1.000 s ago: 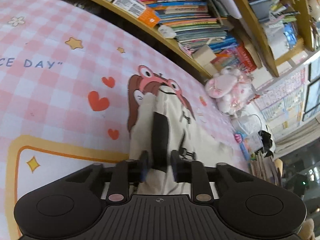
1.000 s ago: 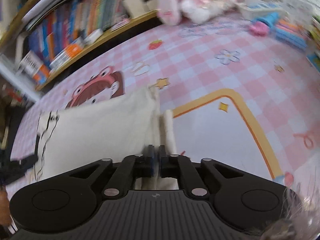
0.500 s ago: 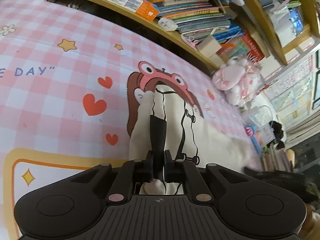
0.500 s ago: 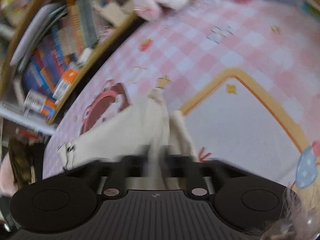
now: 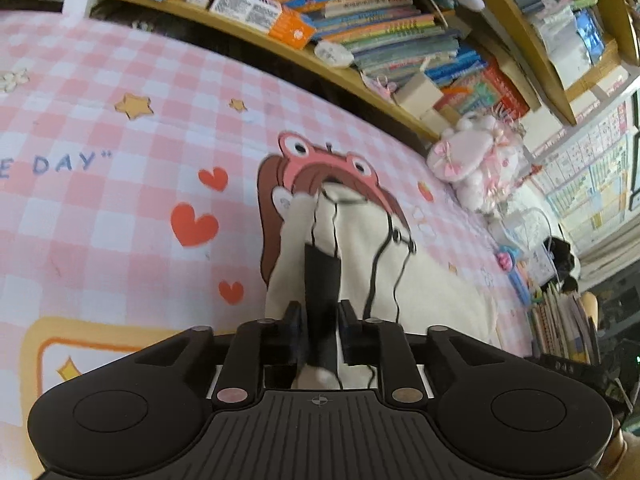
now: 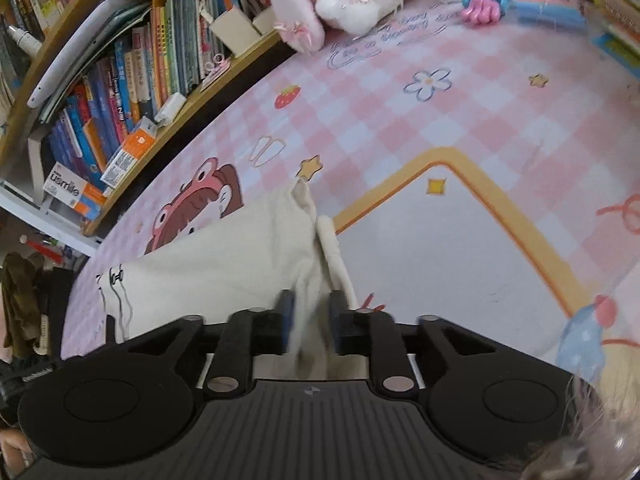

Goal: Fold clothes

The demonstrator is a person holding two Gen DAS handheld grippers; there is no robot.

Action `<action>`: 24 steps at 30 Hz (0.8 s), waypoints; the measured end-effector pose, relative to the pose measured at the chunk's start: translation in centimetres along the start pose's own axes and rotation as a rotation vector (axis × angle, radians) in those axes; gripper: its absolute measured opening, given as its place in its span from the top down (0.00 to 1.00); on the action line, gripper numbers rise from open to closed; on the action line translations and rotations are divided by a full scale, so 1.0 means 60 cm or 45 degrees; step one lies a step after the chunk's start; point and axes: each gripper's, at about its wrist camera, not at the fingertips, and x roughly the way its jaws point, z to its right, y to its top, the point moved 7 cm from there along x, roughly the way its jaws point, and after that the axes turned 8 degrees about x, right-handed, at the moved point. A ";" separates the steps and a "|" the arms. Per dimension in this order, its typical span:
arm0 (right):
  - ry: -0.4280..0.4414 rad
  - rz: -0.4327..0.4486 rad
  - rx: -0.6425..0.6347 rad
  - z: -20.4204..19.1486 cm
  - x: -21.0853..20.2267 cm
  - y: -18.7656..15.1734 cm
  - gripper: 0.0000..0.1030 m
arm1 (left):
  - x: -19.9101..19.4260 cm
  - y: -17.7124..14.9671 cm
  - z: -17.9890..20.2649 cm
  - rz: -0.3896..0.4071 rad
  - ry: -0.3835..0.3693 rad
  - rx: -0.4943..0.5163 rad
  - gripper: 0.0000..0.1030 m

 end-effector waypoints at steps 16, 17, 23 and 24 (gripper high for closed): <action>-0.030 -0.023 -0.134 -0.009 0.010 -0.004 0.91 | 0.055 0.017 -0.001 -0.087 0.084 -0.043 0.92; -0.034 -0.025 -0.140 -0.010 0.011 -0.004 0.91 | 0.054 0.017 0.000 -0.078 0.084 -0.034 0.91; -0.037 -0.029 -0.136 -0.010 0.009 0.000 0.88 | 0.031 0.014 0.001 -0.021 0.097 0.013 0.67; -0.040 -0.021 -0.129 -0.010 0.005 0.002 0.84 | 0.022 0.014 0.002 -0.005 0.103 0.021 0.62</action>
